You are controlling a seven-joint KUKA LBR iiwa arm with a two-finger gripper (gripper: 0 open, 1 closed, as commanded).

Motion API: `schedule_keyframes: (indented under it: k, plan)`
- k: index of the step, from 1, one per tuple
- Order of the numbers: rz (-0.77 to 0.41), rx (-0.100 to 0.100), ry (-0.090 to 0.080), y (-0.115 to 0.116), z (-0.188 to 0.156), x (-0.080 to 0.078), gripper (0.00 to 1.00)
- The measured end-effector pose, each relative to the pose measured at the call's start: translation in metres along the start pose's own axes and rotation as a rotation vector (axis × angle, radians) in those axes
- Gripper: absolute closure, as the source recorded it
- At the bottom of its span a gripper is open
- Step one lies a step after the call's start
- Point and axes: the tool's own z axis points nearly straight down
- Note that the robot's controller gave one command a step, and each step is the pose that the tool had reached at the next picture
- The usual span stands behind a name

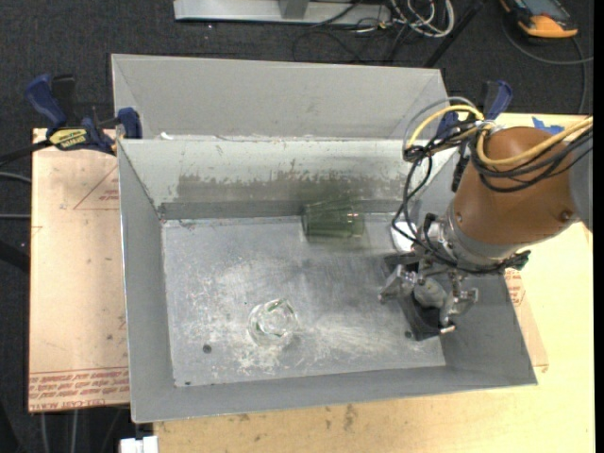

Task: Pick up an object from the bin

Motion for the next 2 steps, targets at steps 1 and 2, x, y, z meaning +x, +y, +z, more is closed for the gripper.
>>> schedule_keyframes:
  k: [1,2]
  plan:
    - [-0.012,0.001,-0.002,0.001,0.004,-0.003,0.0]
    - [-0.069,-0.008,0.007,-0.039,0.028,0.01,0.0]
